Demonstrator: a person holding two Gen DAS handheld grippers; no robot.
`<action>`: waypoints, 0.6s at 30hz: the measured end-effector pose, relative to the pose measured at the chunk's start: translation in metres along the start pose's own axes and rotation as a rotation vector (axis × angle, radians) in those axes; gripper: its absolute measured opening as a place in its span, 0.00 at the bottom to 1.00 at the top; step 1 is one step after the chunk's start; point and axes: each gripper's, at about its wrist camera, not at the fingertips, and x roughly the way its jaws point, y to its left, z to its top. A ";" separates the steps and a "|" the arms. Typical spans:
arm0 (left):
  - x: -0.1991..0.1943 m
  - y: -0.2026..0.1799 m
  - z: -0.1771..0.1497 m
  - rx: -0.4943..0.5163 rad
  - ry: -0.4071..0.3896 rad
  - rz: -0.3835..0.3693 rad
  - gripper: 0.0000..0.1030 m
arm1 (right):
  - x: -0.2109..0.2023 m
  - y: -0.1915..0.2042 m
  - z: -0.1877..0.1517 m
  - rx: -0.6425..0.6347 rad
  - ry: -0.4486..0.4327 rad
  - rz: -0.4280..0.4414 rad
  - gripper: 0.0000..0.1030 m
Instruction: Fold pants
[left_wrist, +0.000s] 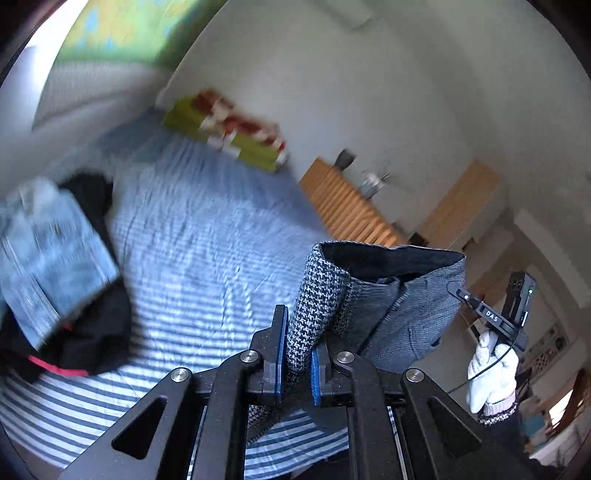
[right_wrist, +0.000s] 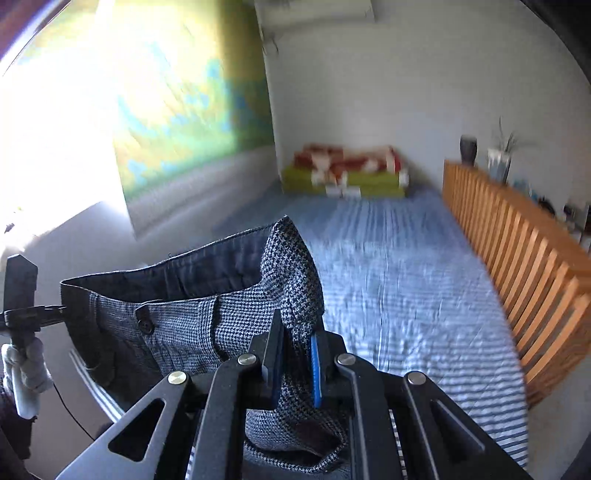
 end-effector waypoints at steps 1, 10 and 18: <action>-0.018 -0.015 0.005 0.032 -0.025 -0.002 0.10 | -0.024 0.009 0.008 -0.015 -0.037 0.002 0.10; -0.111 -0.071 0.051 0.143 -0.149 -0.015 0.10 | -0.118 0.050 0.044 -0.071 -0.186 0.013 0.10; 0.001 0.019 0.092 -0.011 -0.006 0.082 0.10 | -0.008 0.029 0.039 -0.036 -0.011 -0.015 0.10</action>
